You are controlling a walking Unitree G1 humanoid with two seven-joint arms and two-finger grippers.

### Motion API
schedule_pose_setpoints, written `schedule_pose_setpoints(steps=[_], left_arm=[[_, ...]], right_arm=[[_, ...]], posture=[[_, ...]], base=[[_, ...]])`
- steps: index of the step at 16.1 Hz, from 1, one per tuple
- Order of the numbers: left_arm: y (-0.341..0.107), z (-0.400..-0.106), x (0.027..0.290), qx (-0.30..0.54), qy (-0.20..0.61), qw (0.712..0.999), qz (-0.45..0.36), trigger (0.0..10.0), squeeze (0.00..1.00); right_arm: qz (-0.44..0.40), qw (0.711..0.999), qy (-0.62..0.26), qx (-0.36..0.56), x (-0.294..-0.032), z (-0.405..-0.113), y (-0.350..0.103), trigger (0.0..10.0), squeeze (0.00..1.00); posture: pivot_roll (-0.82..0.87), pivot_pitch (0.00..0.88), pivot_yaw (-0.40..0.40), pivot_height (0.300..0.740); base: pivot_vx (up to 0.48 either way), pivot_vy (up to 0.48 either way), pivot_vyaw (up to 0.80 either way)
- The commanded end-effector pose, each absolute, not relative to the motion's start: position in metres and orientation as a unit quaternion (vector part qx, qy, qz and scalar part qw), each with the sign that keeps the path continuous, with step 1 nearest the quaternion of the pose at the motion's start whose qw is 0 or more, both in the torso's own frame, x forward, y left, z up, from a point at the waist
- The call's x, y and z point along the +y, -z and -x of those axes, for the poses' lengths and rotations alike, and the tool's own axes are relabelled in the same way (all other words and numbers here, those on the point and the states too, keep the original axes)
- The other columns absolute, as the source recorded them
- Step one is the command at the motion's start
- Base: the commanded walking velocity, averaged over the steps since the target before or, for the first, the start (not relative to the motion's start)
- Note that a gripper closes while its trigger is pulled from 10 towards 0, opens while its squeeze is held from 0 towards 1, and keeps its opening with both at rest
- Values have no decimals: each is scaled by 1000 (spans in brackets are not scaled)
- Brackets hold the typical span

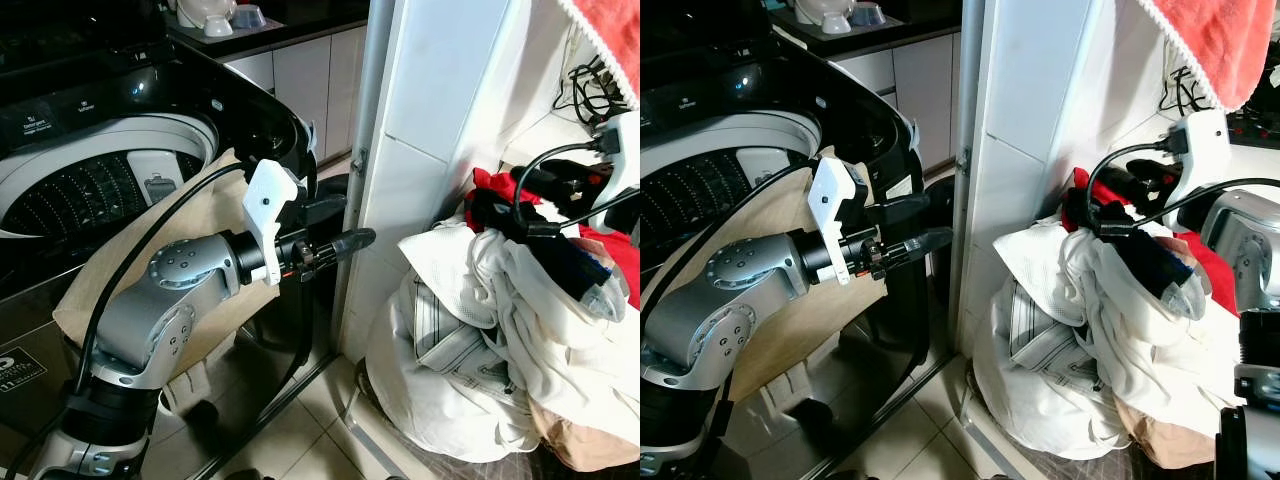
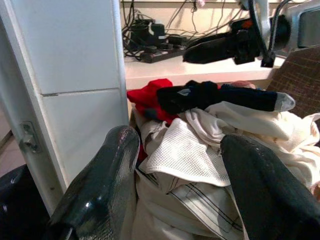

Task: Clothes washing

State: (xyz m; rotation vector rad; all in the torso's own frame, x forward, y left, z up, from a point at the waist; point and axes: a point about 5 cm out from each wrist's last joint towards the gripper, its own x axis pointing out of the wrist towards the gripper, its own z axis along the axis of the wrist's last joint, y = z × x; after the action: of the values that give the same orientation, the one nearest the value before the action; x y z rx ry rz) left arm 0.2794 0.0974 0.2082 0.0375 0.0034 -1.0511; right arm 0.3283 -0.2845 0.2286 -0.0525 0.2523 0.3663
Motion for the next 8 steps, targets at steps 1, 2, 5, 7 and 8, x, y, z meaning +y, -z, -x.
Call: schedule_pose_setpoints(steps=[1, 2, 5, 7, 8], left_arm=[[-213, -277, 97, -10, 507, 861, -34, 10000, 0], [-213, -277, 97, -9, 508, 861, -35, 10000, 0], [-213, -276, 97, -7, 510, 859, -37, 10000, 0], [-212, -275, 97, -6, 514, 857, -38, 10000, 0], [-212, -275, 97, -5, 516, 856, -39, 10000, 0]], right_arm=[[40, 975, -182, 118, -287, -330, -236, 10000, 1000], [42, 975, -184, 120, -287, -331, -235, 10000, 1000], [42, 973, -191, 126, -286, -334, -235, 10000, 1000], [37, 971, -194, 132, -287, -334, -234, 10000, 1000], [28, 970, -198, 137, -287, -334, -233, 10000, 1000]], posture=[[-56, 0, -4, 740], [-54, 0, -5, 740], [-54, 0, -5, 740], [-53, 0, -3, 740], [-53, 0, -3, 740]], base=[[0, 0, 0], [0, 0, 0], [0, 0, 0], [0, 0, 0], [0, 0, 0]])
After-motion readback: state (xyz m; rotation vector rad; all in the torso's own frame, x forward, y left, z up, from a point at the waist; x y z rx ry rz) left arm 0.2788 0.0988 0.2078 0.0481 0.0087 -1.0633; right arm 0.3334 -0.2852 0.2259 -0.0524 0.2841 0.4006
